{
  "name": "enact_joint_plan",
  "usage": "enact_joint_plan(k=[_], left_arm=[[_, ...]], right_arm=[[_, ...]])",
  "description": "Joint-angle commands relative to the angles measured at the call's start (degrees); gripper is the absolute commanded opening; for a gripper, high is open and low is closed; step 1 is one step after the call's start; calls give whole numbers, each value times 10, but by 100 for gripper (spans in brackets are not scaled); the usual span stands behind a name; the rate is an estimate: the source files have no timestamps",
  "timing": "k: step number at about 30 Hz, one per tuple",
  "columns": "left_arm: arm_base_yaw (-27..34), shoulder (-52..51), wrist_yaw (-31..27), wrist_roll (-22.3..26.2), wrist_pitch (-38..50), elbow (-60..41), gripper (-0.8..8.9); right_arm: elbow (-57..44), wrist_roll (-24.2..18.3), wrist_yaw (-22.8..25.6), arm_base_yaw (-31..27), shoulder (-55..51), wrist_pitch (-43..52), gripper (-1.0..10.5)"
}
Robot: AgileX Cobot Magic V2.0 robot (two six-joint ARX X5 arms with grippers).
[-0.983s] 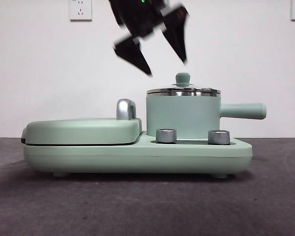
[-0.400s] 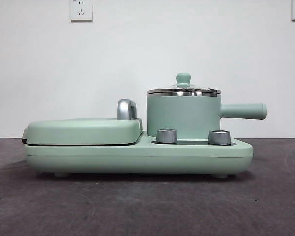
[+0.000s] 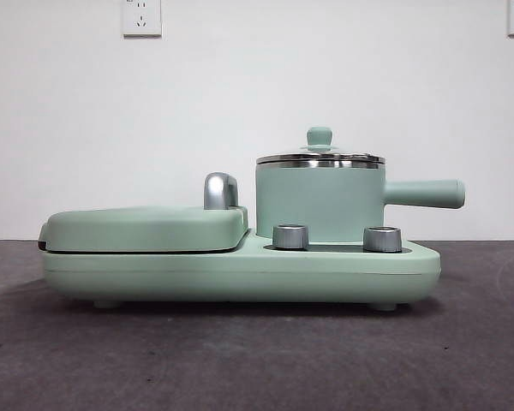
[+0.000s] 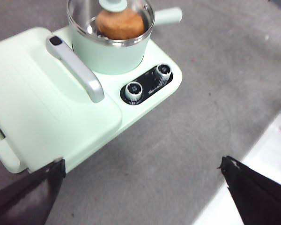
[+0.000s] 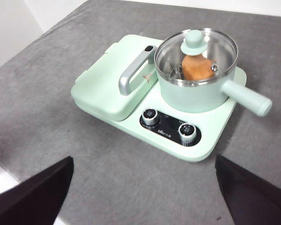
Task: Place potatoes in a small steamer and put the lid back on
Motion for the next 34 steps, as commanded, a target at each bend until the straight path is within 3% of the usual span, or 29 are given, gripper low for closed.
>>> enact_joint_plan(k=[1, 2, 3, 4, 5, 6, 7, 25, 29, 34], left_arm=[[-3, -39, -3, -21, 38, -34, 577], [-3, -51, -5, -24, 43, -44, 530], [-3, -64, -7, -24, 44, -54, 367], [-3, -72, -11, -23, 41, -59, 208], [-3, -76, -12, -20, 37, -61, -30], [-3, -81, -15, -21, 35, -61, 37], [-3, -84, -16, -22, 33, -61, 6], [9, -98, -17, -31, 47, -75, 6], [68, -150, 3, -31, 180, -180, 6], [192, -312, 14, -31, 380, -401, 6]], right_arm=[[5, -22, -3, 4, 15, 18, 480], [5, -27, -7, 4, 18, 20, 472], [5, -34, -14, 4, 24, 21, 406], [5, -34, -17, 4, 28, 20, 254], [5, -34, -20, 4, 32, 19, 103], [5, -36, -26, 4, 38, 19, -1], [5, -36, -26, 4, 41, 19, 31], [5, -36, -26, 4, 49, 19, 24], [5, -36, -26, 4, 49, 19, 24], [5, -36, -26, 4, 49, 19, 24]])
